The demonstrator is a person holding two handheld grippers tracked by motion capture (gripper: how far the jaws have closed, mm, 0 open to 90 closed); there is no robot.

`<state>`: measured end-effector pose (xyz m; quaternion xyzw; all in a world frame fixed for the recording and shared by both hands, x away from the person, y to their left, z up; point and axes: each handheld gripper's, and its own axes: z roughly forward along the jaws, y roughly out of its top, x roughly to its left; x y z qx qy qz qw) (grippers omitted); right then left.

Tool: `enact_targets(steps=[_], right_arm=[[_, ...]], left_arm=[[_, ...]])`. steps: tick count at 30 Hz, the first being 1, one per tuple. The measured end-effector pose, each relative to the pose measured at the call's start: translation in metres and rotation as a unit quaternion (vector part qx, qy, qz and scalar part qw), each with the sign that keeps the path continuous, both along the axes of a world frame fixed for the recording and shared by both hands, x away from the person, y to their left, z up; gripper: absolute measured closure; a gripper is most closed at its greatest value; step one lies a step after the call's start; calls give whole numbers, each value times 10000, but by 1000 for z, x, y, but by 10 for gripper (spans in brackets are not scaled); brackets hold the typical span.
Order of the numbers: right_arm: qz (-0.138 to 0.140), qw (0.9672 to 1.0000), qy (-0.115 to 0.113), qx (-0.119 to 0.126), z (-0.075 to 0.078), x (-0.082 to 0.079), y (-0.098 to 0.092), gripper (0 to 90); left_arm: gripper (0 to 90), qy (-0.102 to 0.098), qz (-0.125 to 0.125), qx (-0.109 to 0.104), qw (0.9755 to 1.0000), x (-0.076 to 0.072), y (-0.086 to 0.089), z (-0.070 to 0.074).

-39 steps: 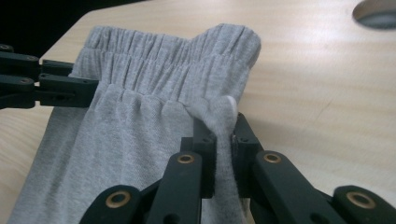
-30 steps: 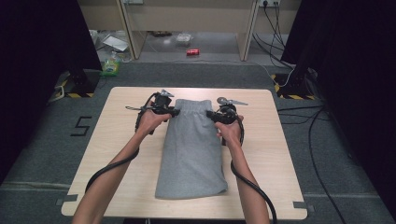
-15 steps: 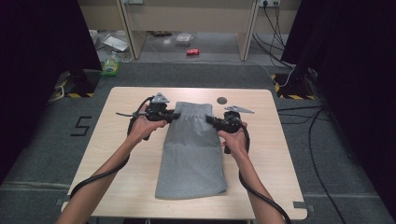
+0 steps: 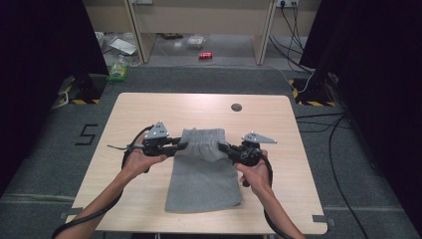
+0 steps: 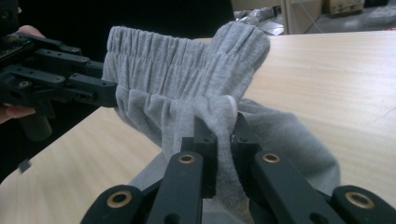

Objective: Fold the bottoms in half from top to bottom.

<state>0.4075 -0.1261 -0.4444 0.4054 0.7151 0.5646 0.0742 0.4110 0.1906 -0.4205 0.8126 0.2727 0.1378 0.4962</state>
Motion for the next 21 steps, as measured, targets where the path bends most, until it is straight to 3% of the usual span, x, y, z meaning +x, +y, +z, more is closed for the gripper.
enact_targets(steps=[6,9,13,21], right_arm=[[143,9998,-48,-111,-9,-34,-1,853],[198,9993,-55,-327,-17,-45,-1,850],[276,9987,16,-427,-25,-55,-1,839],[346,9976,114,-592,-33,-66,1,795]], left_arm=[[731,68,-277,-11,9996,-31,6,-19],[728,137,-334,50,9993,-42,9,-32],[727,239,-361,1,9991,-50,12,-44],[717,351,-417,-20,9985,-58,11,-55]])
